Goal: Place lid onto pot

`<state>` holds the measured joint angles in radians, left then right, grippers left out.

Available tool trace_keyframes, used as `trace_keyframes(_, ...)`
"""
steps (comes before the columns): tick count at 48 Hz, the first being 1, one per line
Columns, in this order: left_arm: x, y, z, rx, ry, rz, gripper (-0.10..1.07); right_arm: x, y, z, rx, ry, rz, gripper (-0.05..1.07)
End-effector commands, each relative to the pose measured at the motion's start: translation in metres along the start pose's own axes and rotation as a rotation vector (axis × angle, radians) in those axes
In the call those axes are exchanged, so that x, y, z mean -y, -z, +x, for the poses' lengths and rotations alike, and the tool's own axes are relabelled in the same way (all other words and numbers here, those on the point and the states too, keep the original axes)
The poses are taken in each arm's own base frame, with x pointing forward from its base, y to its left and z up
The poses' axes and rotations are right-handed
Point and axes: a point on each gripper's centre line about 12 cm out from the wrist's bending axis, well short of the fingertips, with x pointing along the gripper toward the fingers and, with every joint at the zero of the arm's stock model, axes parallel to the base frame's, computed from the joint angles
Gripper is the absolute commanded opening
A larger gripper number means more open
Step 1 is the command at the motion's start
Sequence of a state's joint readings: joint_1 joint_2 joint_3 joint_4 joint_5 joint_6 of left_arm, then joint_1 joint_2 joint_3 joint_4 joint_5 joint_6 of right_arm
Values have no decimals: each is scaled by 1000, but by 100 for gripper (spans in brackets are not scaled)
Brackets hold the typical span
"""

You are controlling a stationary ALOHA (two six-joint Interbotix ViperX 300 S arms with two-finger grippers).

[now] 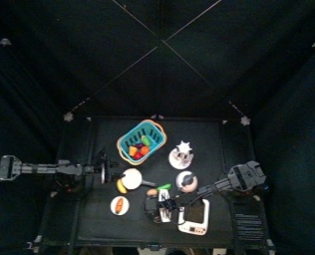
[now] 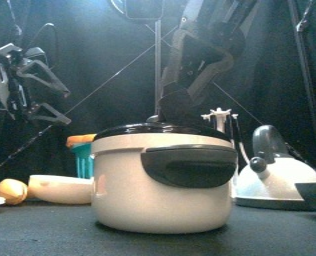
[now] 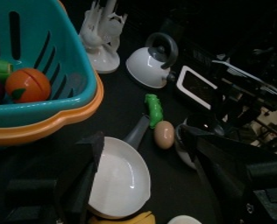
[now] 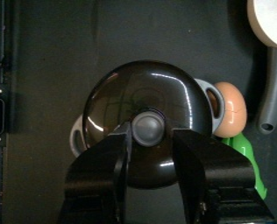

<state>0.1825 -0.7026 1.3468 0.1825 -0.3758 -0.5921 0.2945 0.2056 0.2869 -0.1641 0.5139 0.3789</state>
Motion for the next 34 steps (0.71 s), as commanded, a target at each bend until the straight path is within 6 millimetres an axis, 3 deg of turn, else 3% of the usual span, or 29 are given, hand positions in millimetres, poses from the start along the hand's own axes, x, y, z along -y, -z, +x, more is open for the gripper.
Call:
trace_keyframes(1, 2, -4, 1, 12, 7, 4, 101, -3, -10, -11, 36, -20, 22, 61)
trace_keyframes(20, 2, -4, 1, 12, 7, 3, 101, -2, -16, -23, 70, -15, 1, 101)
trace_keyframes(34, 3, -5, 2, 13, 8, 1, 101, 5, -30, -51, 159, 44, -116, 103)
